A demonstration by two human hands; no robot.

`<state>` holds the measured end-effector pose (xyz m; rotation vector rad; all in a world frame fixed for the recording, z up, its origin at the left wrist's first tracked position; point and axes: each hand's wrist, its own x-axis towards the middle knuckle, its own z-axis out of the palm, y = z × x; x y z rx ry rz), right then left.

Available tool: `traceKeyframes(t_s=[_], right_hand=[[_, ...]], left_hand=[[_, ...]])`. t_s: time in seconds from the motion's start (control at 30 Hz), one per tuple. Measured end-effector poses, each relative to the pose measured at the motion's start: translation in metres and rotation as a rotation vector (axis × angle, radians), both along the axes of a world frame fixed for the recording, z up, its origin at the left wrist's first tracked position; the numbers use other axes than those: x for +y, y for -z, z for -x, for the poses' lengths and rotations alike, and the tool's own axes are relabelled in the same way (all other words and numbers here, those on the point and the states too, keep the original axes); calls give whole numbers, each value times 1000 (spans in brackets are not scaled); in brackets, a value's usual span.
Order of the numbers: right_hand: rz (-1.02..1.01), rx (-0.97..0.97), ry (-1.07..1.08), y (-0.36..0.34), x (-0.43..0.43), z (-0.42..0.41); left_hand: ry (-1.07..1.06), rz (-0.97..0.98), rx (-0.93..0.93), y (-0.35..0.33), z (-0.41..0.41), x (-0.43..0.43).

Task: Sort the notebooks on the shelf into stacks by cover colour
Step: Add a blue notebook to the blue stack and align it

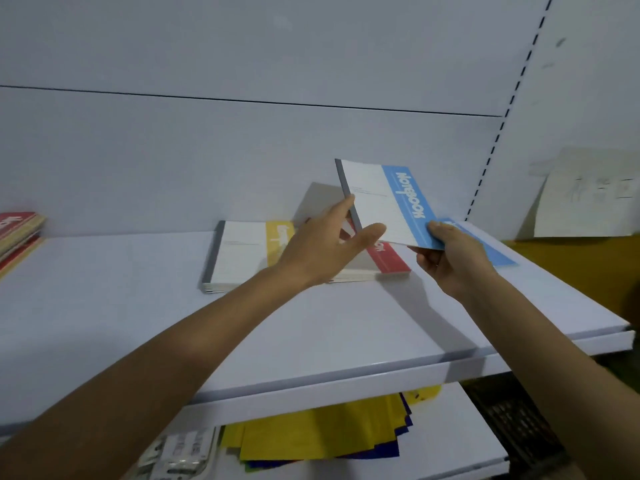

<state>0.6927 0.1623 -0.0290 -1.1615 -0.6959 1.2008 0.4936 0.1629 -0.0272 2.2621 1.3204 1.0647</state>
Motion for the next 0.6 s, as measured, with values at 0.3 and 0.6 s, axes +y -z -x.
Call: traceKeyframes(t_s=[0.3, 0.6], right_hand=[[58, -256, 166, 10, 14, -140], [88, -1237, 20, 45, 65, -200]], left_hand=[[-141, -86, 440, 16, -144, 22], [-222, -190, 677, 51, -191, 49]])
